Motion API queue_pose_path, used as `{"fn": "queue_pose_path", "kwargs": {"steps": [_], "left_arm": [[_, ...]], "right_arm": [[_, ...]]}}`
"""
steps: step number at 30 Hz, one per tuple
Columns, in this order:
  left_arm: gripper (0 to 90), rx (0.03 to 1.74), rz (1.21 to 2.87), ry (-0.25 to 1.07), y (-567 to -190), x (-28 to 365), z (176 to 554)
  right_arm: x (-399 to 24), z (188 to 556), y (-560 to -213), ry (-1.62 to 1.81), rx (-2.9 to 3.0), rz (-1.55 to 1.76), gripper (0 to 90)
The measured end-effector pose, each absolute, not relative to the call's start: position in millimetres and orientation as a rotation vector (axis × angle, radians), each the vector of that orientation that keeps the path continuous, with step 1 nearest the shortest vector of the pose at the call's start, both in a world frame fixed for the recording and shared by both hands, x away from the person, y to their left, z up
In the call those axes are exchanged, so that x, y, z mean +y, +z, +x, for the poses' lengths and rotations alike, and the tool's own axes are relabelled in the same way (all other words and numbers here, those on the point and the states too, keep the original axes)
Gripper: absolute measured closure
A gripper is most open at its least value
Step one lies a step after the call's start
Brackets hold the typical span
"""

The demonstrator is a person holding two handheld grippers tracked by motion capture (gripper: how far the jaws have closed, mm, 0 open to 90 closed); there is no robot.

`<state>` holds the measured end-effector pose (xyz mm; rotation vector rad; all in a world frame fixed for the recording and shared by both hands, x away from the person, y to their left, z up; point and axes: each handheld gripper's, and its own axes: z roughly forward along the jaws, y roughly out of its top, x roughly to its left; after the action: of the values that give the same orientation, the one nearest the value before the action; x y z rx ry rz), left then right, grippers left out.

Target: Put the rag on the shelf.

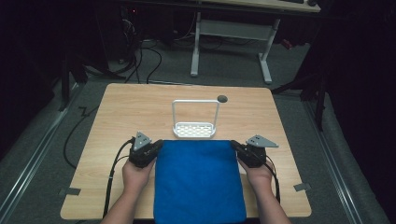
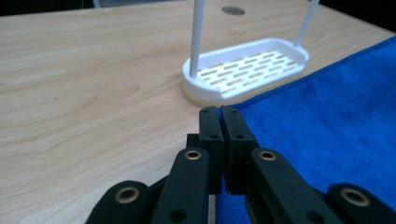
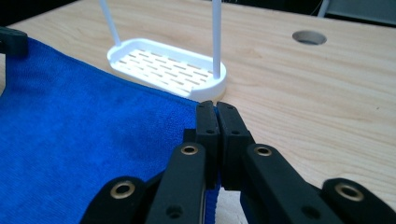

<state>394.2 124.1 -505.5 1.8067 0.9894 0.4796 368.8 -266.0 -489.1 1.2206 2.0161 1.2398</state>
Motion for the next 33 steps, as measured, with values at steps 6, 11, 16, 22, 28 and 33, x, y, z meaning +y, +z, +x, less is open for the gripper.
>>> {"fn": "queue_pose_path", "kwargs": {"steps": [6,11,16,22,28,33], "left_arm": [[88.3,0.971,1.738,0.486,-493.1,130.7,387.6],[88.3,0.939,1.711,0.514,-480.0,131.6,380.4],[88.3,0.899,1.686,0.530,-468.9,130.4,372.4],[88.3,0.884,1.647,0.525,-460.5,132.4,367.5],[88.4,0.863,1.612,0.533,-450.3,135.4,362.0],[88.4,0.840,1.575,0.532,-440.8,137.3,356.3]], "right_arm": [[-267.7,363.3,-477.2,1.285,1.976,1.190,89.1],[-267.1,356.2,-465.2,1.322,1.944,1.158,89.1],[-266.7,347.1,-450.6,1.354,1.913,1.108,89.0],[-266.7,341.6,-441.8,1.370,1.891,1.077,89.1],[-266.8,334.6,-430.0,1.401,1.861,1.047,89.0],[-266.3,330.2,-423.0,1.418,1.840,1.027,89.0]]}}
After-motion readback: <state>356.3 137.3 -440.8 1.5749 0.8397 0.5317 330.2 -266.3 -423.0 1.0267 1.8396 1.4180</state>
